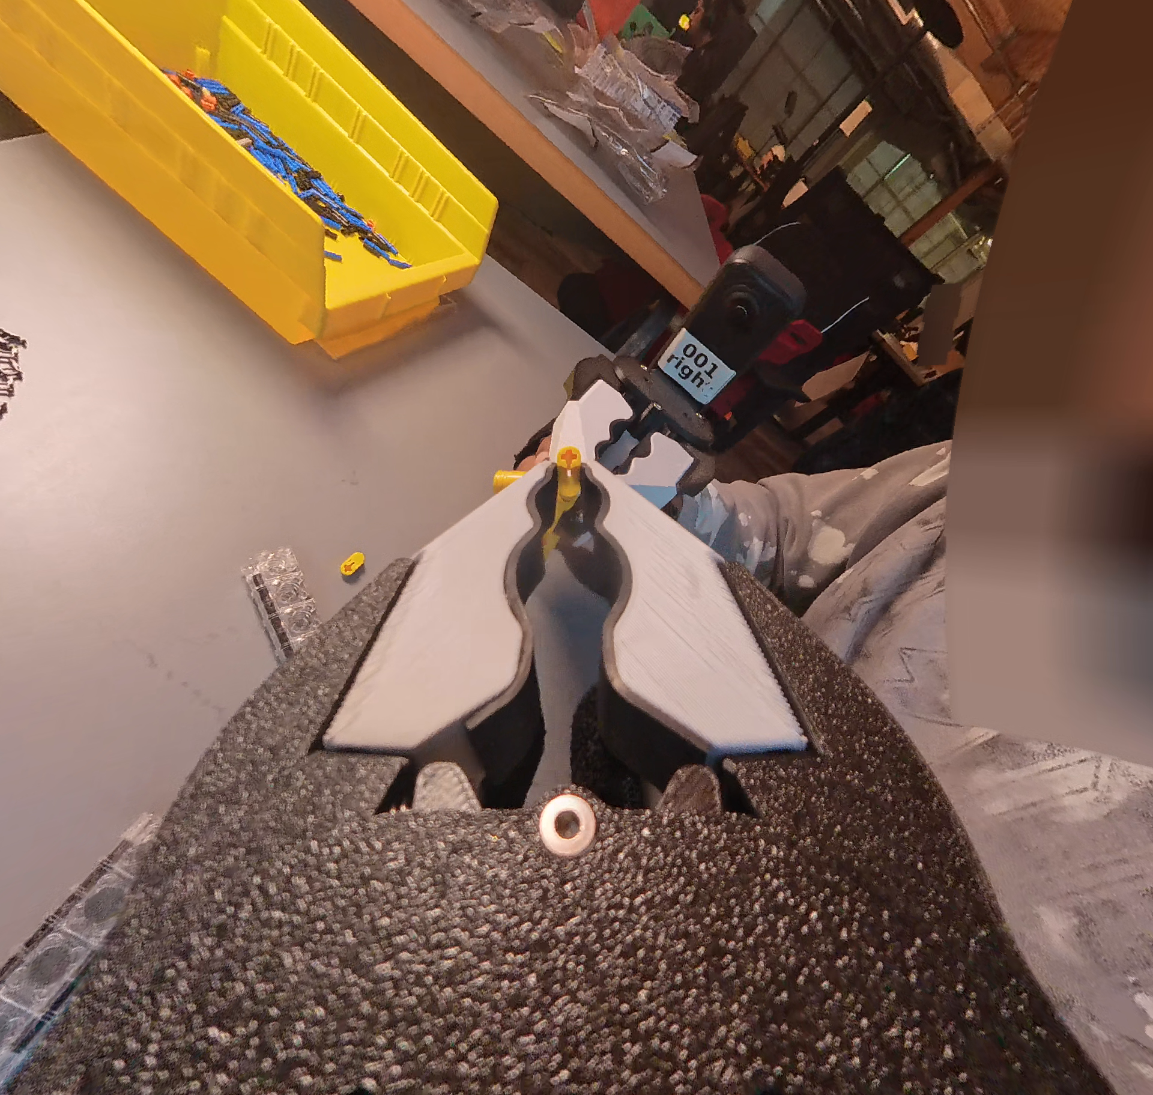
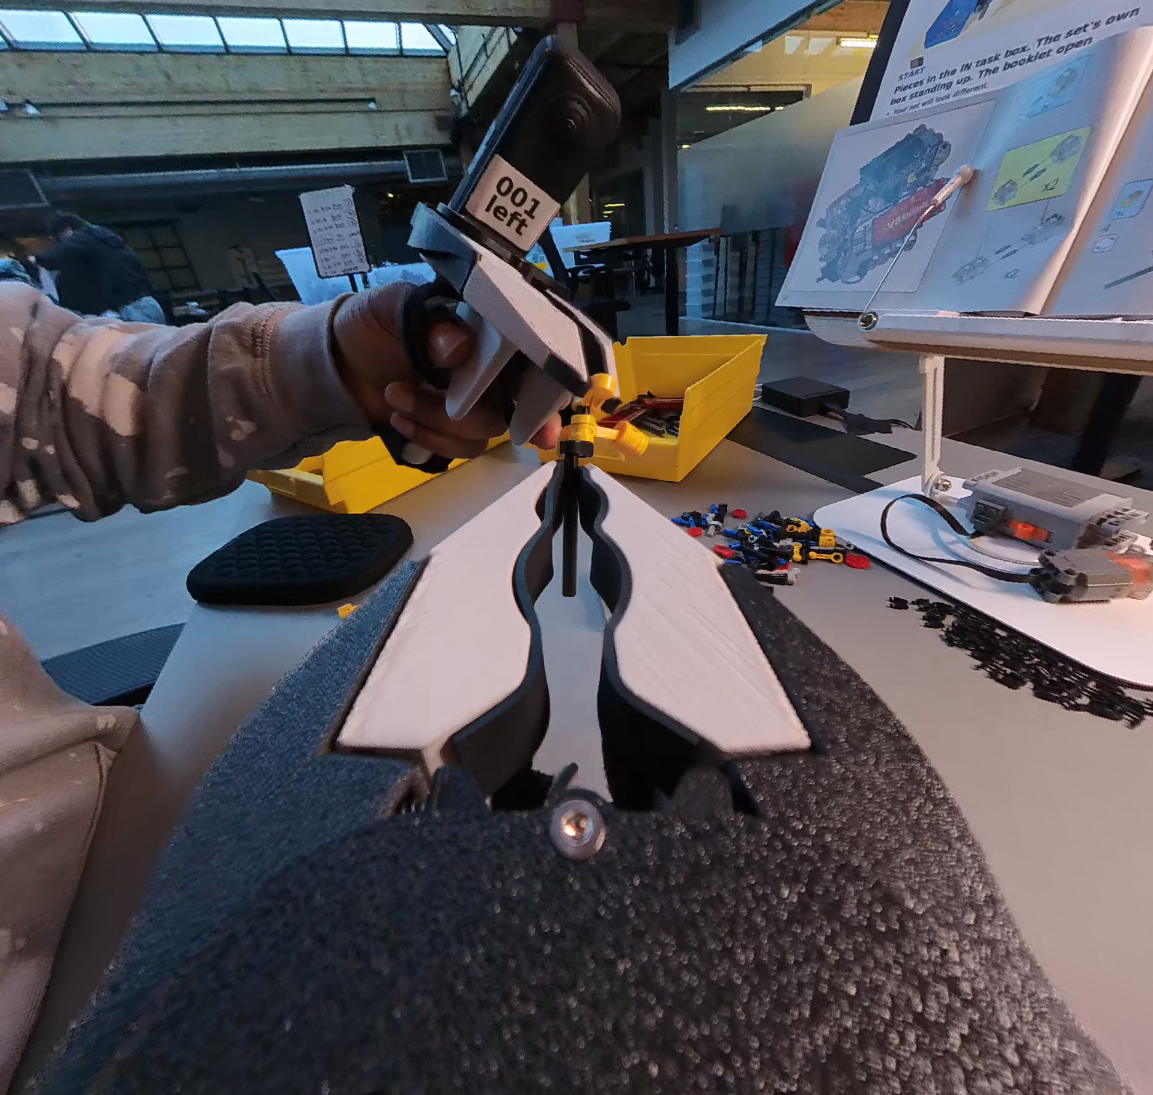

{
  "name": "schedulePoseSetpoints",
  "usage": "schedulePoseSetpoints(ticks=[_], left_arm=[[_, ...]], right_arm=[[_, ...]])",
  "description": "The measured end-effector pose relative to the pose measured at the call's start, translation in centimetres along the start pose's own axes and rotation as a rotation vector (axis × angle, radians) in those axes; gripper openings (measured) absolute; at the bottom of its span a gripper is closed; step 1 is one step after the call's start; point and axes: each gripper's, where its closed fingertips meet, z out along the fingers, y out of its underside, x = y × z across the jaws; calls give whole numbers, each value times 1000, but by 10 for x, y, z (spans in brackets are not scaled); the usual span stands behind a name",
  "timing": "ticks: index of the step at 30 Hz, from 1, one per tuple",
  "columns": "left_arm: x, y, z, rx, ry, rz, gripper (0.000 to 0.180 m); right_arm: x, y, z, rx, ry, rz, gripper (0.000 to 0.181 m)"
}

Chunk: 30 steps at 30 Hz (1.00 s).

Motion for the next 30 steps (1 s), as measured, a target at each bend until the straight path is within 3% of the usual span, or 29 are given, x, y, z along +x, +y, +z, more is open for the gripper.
schedulePoseSetpoints(ticks=[18,30], left_arm=[[40,-3,4,-100,41,339,5],[47,5,5,-249,25,477,5]], right_arm=[[-26,-26,-10,168,-187,115,0],[-34,-24,-10,153,-225,66,0]])
